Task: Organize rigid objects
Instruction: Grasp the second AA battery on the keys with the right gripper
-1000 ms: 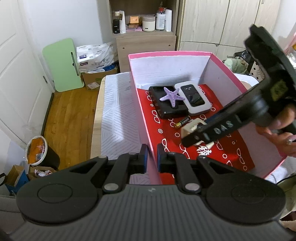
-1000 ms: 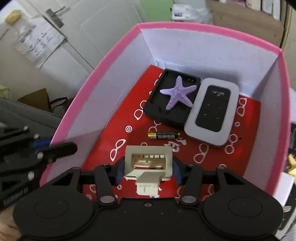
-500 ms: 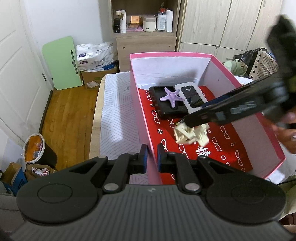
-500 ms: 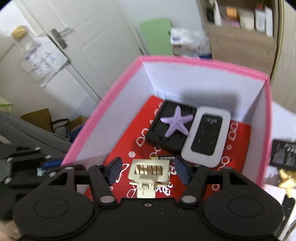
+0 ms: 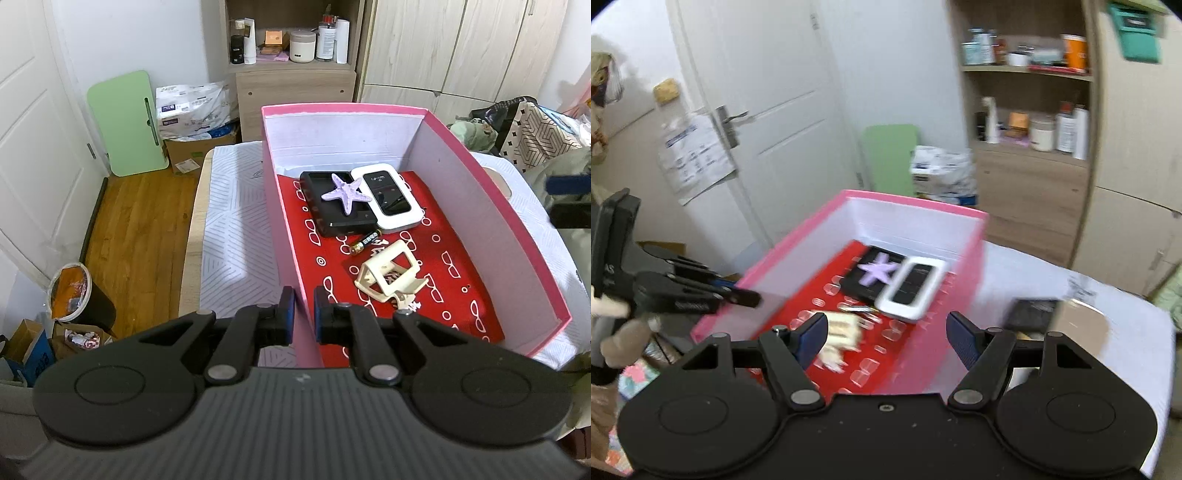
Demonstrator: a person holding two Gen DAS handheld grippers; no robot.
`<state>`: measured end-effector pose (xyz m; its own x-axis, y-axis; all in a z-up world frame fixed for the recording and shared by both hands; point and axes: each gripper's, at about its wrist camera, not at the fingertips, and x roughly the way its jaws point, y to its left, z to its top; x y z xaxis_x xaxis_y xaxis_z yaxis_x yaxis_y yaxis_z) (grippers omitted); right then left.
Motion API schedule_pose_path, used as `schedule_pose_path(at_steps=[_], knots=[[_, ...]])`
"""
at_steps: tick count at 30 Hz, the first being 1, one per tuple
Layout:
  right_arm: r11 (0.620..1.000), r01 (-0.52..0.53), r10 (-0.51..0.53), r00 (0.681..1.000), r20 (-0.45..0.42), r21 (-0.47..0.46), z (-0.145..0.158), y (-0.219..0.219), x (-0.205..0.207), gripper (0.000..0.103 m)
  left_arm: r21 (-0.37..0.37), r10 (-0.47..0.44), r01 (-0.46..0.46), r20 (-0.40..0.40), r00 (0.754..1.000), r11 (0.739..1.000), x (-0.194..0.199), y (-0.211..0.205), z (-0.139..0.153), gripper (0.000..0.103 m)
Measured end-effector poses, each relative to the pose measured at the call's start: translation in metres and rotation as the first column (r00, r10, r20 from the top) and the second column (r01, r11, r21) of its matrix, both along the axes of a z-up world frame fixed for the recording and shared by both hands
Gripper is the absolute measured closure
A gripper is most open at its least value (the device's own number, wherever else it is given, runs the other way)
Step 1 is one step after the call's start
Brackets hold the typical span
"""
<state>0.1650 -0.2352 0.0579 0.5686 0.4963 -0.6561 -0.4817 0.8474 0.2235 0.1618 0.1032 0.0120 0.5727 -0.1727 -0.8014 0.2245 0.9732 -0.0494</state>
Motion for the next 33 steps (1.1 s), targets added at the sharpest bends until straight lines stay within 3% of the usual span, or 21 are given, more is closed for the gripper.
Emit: schedule_pose_path(at_steps=[9, 21, 33], knots=[[0.995, 0.095, -0.095, 0.995, -0.024, 0.033, -0.052, -0.059, -0.019, 0.028, 0.014, 0.011, -0.010, -0.008, 1.000, 1.000, 0.001, -0.002, 0.002, 0.094], [0.988, 0.096, -0.078, 0.986, 0.144, -0.121, -0.101, -0.039, -0.039, 0.028, 0.016, 0.016, -0.016, -0.012, 1.000, 1.000, 0.000, -0.003, 0.002, 0.093], [0.958, 0.283, -0.274, 0.951, 0.146, -0.047, -0.130, -0.020, -0.011, 0.028, 0.010, 0.019, -0.019, -0.012, 1.000, 1.000, 0.001, -0.002, 0.001, 0.093]])
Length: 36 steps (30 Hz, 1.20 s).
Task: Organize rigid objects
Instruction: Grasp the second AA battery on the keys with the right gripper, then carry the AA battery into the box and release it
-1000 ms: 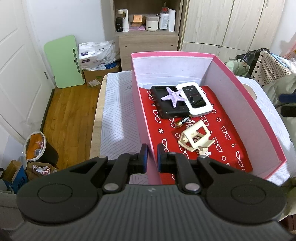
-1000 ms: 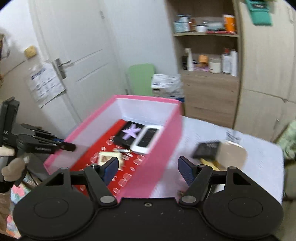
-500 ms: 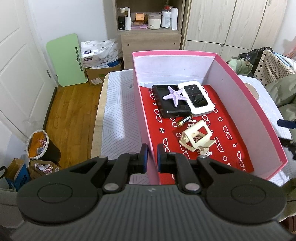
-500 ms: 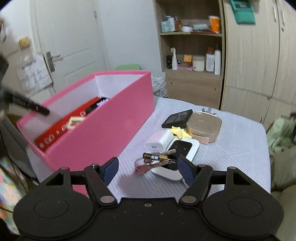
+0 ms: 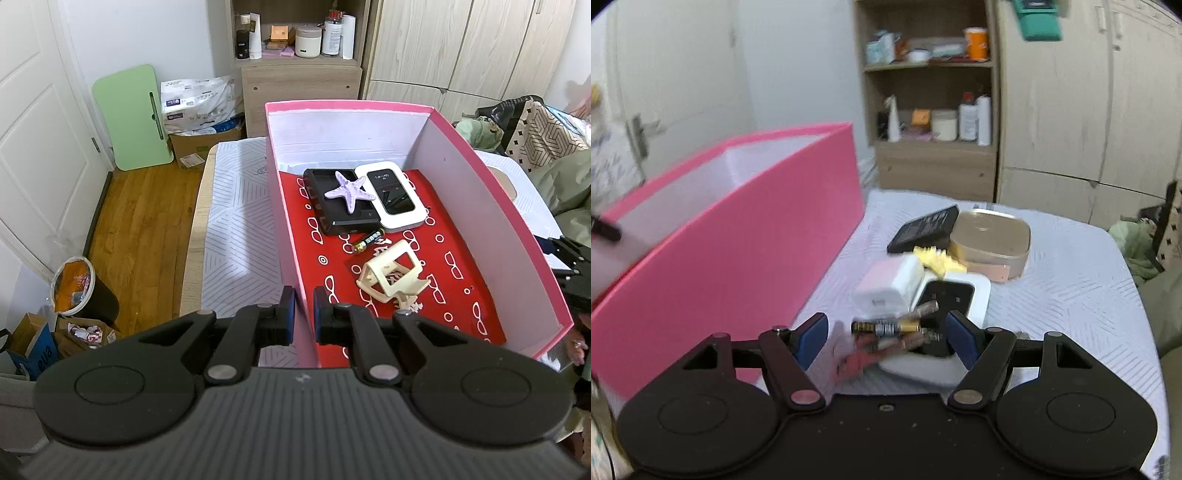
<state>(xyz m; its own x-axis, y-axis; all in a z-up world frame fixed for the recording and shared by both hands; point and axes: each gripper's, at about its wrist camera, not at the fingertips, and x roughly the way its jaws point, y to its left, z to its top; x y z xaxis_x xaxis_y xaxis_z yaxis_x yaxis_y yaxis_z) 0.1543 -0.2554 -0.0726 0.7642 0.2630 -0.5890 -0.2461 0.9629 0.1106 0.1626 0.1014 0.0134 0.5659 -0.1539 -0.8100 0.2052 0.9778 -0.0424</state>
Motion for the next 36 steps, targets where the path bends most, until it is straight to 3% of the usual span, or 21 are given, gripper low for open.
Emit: schedule_pose_path(at_steps=[2, 6, 13, 14, 15, 29, 33, 36], knots=[[0.999, 0.021, -0.021, 1.000, 0.017, -0.025, -0.002, 0.005, 0.001, 0.029, -0.003, 0.002, -0.002, 0.001, 1.000, 1.000, 0.000, 0.000, 0.000, 0.093], [0.991, 0.063, -0.056, 0.997, 0.060, -0.118, -0.006, 0.016, 0.000, 0.045, -0.008, 0.002, -0.002, 0.000, 1.000, 1.000, 0.001, 0.000, 0.000, 0.093], [0.984, 0.055, -0.038, 0.995, 0.097, -0.170, -0.010, 0.026, -0.013, 0.042, -0.018, 0.000, 0.000, -0.002, 1.000, 1.000, 0.001, 0.001, -0.001, 0.093], [0.984, 0.057, -0.040, 0.994, 0.100, -0.172, -0.010, 0.026, -0.013, 0.045, -0.018, 0.000, 0.000, -0.002, 1.000, 1.000, 0.001, 0.000, -0.001, 0.093], [0.983, 0.060, -0.042, 0.994, 0.104, -0.176, -0.009, 0.026, -0.013, 0.055, -0.020, 0.000, 0.000, -0.003, 1.000, 1.000, 0.001, 0.000, -0.001, 0.093], [1.000, -0.003, 0.001, 0.986, 0.166, 0.013, 0.019, 0.004, -0.027, 0.056, -0.019, 0.000, 0.000, -0.002, 1.000, 1.000, 0.001, 0.001, 0.000, 0.093], [0.990, -0.094, 0.067, 0.971, 0.228, 0.107, 0.046, 0.002, -0.034, 0.056, -0.026, 0.006, -0.007, -0.004, 1.000, 1.000, 0.001, 0.002, 0.000, 0.093], [0.981, -0.154, 0.110, 0.945, 0.308, 0.122, 0.063, 0.008, -0.040, 0.056, -0.037, 0.011, -0.011, -0.004, 1.000, 0.999, 0.001, 0.002, 0.000, 0.093]])
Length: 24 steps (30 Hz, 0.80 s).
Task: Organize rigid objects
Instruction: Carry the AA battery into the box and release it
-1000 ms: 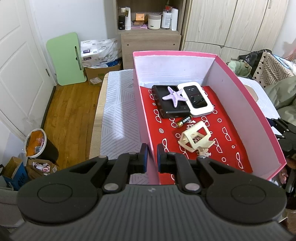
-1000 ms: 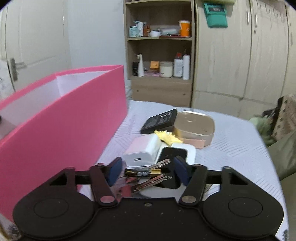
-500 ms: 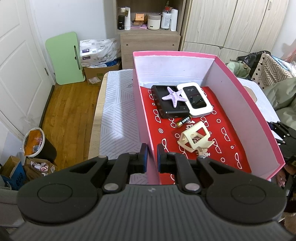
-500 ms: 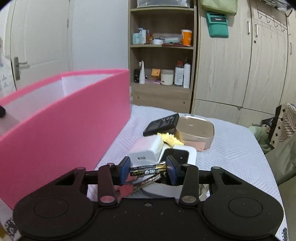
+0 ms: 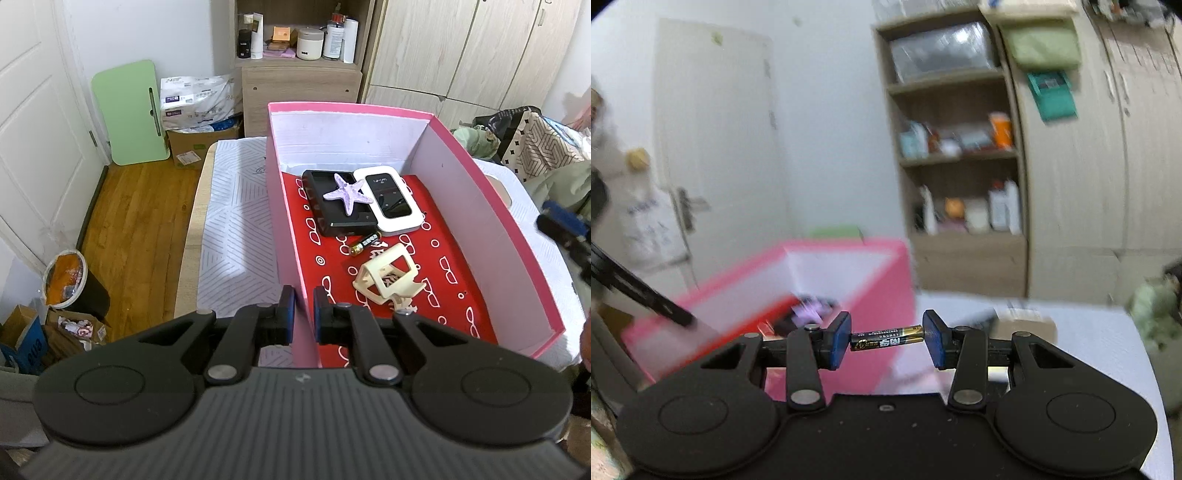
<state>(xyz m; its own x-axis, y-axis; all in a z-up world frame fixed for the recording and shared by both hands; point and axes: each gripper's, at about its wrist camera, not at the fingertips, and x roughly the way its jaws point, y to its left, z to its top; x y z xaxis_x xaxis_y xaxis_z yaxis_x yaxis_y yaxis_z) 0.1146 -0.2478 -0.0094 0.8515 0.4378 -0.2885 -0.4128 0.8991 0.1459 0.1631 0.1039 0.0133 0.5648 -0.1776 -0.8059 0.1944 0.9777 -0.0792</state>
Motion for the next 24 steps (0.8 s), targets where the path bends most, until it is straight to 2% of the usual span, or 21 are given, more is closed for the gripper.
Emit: schedule_pose_path(at_steps=[3, 6, 10, 12, 14, 20, 22, 24], knots=[[0.998, -0.065, 0.065, 0.998, 0.021, -0.001, 0.010, 0.010, 0.002, 0.056, 0.000, -0.001, 0.001, 0.005, 1.000, 1.000, -0.002, -0.001, 0.000, 0.094], [0.987, -0.161, 0.160, 0.987, -0.020, -0.023, 0.014, 0.024, 0.016, 0.056, -0.001, -0.002, 0.002, 0.006, 1.000, 1.000, -0.002, 0.000, 0.000, 0.093], [0.947, -0.269, 0.260, 0.963, -0.074, -0.177, 0.013, 0.056, 0.040, 0.056, -0.007, -0.003, 0.003, 0.006, 1.000, 1.000, -0.002, 0.000, 0.000, 0.093], [0.917, -0.299, 0.283, 0.954, -0.099, -0.264, 0.010, 0.071, 0.053, 0.056, -0.011, -0.003, 0.003, 0.006, 1.000, 1.000, -0.002, 0.001, 0.000, 0.093], [0.887, -0.339, 0.309, 0.940, -0.142, -0.314, 0.007, 0.083, 0.061, 0.056, -0.015, -0.003, 0.003, 0.007, 1.000, 1.000, -0.002, 0.002, 0.000, 0.093], [0.827, -0.404, 0.329, 0.912, -0.245, -0.391, -0.008, 0.110, 0.076, 0.056, -0.026, -0.005, 0.005, 0.005, 1.000, 1.000, -0.001, 0.005, 0.000, 0.093], [0.814, -0.406, 0.327, 0.911, -0.251, -0.416, -0.010, 0.114, 0.075, 0.055, -0.027, -0.007, 0.007, 0.005, 1.000, 1.000, -0.001, 0.005, 0.000, 0.093], [0.816, -0.393, 0.318, 0.918, -0.239, -0.424, -0.009, 0.115, 0.074, 0.054, -0.026, -0.007, 0.007, 0.005, 1.000, 1.000, -0.001, 0.005, -0.001, 0.093]])
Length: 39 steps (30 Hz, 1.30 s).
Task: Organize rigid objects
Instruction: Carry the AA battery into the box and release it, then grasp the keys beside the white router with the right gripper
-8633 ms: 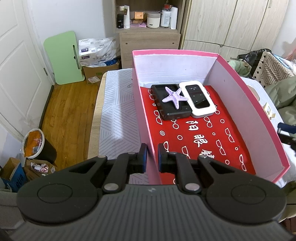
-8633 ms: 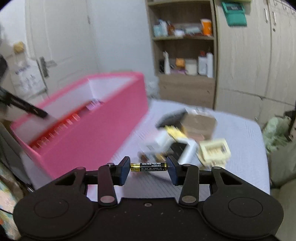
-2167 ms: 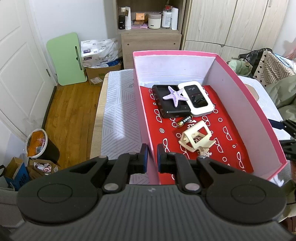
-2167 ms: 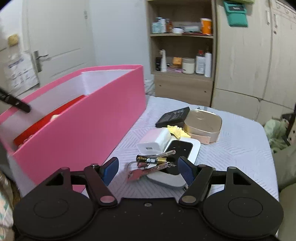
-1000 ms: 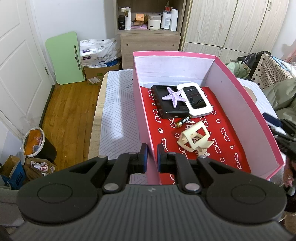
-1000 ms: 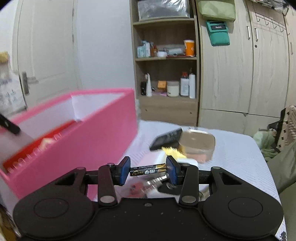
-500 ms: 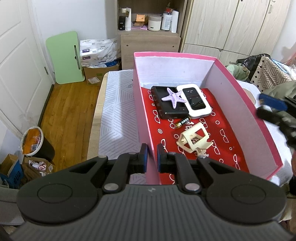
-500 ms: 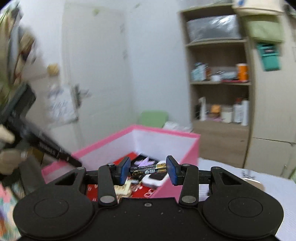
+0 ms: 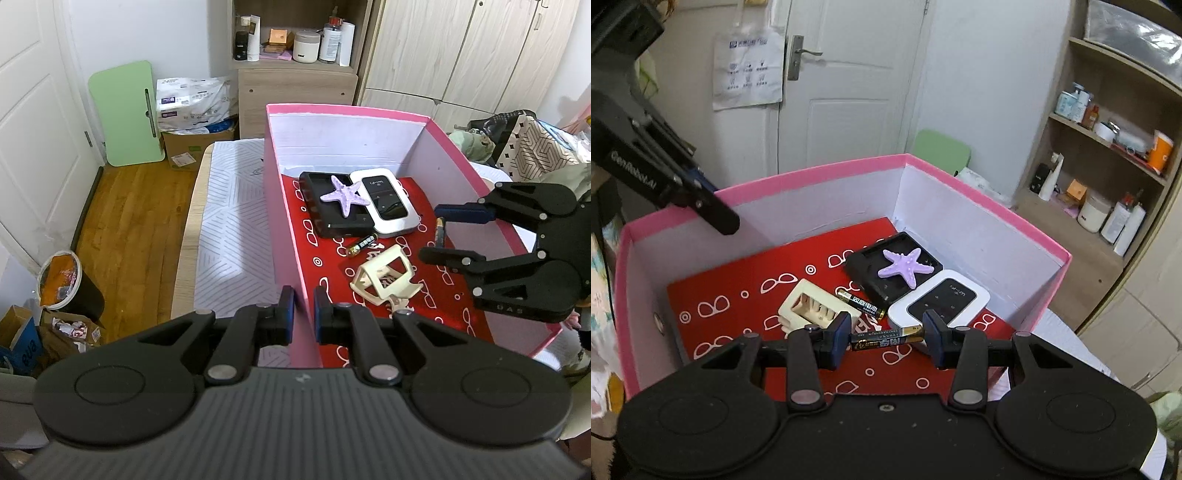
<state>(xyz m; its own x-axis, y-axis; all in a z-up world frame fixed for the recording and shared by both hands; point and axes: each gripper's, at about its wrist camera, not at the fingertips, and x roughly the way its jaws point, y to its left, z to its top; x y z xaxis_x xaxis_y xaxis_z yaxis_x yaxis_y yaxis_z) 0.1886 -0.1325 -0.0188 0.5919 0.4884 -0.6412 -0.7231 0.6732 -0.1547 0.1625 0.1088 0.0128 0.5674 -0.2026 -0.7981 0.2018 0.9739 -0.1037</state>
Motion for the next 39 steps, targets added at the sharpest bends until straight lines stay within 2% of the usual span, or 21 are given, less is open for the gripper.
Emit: schedule_pose_path(at_steps=[2, 8, 12, 18, 22, 28, 32, 34, 35, 39], knots=[[0.999, 0.017, -0.018, 1.000, 0.008, 0.041, 0.007, -0.006, -0.001, 0.047, -0.003, 0.000, 0.000, 0.000, 1.000, 1.000, 0.000, 0.000, 0.000, 0.093], [0.962, 0.098, -0.099, 0.995, -0.010, 0.254, 0.030, -0.046, -0.009, 0.046, 0.001, 0.002, -0.002, -0.001, 1.000, 1.000, 0.000, 0.000, 0.000, 0.093], [0.935, 0.159, -0.163, 0.986, -0.014, 0.318, 0.036, -0.077, -0.020, 0.040, 0.001, 0.005, -0.005, -0.001, 1.000, 1.000, 0.000, -0.001, -0.001, 0.093], [0.909, 0.256, -0.251, 0.966, -0.059, 0.328, 0.017, -0.117, -0.037, 0.037, 0.001, 0.008, -0.008, -0.003, 1.000, 1.000, 0.000, 0.000, -0.001, 0.093], [0.902, 0.310, -0.284, 0.950, -0.126, 0.300, 0.001, -0.136, -0.042, 0.037, 0.011, 0.009, -0.009, -0.005, 1.000, 1.000, 0.000, -0.001, 0.000, 0.093], [0.890, 0.363, -0.314, 0.926, -0.209, 0.275, -0.023, -0.155, -0.053, 0.037, 0.022, 0.011, -0.011, -0.008, 1.000, 1.000, 0.001, -0.003, 0.001, 0.093], [0.875, 0.383, -0.304, 0.910, -0.281, 0.295, -0.038, -0.162, -0.059, 0.037, 0.023, 0.012, -0.012, -0.008, 1.000, 1.000, 0.001, -0.004, 0.001, 0.093], [0.871, 0.385, -0.285, 0.902, -0.325, 0.306, -0.046, -0.160, -0.061, 0.042, 0.026, 0.012, -0.012, -0.008, 1.000, 1.000, 0.001, -0.004, 0.001, 0.093], [0.872, 0.382, -0.276, 0.900, -0.338, 0.306, -0.049, -0.158, -0.061, 0.048, 0.028, 0.012, -0.012, -0.008, 1.000, 1.000, 0.001, -0.004, 0.001, 0.093], [0.856, 0.402, -0.268, 0.883, -0.386, 0.325, -0.057, -0.149, -0.057, 0.054, 0.033, 0.011, -0.011, -0.010, 1.000, 0.999, 0.001, -0.005, 0.000, 0.093]])
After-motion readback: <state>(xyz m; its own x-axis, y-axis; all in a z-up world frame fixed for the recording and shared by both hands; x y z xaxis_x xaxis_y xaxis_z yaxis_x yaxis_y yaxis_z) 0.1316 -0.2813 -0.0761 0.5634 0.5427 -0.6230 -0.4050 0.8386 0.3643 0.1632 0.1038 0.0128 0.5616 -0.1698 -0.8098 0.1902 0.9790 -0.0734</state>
